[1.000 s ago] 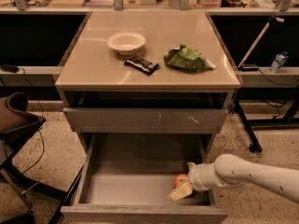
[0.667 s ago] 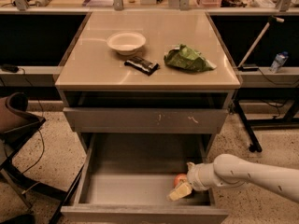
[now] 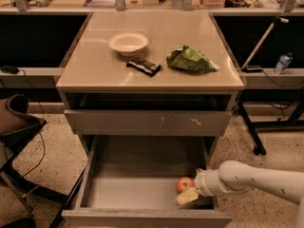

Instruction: Pick apple from middle drawer and place on counter

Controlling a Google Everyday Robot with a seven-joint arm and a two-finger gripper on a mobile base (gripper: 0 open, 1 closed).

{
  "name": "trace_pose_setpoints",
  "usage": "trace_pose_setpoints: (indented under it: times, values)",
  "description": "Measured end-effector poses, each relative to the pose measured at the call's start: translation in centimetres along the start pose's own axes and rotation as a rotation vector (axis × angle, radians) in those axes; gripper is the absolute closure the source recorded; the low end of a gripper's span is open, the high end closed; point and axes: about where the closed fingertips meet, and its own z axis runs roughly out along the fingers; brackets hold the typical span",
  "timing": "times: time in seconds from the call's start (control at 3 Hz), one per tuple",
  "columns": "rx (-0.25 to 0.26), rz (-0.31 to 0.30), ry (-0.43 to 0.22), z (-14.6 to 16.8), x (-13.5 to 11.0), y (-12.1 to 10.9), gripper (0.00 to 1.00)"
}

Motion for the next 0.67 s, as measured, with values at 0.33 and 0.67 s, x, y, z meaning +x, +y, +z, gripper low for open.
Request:
trace_pose_setpoints:
  times: [0.33, 0.67]
  values:
    - [0.001, 0.000, 0.000, 0.00, 0.03, -0.03, 0.00]
    - [0.001, 0.000, 0.000, 0.00, 0.03, -0.02, 0.19]
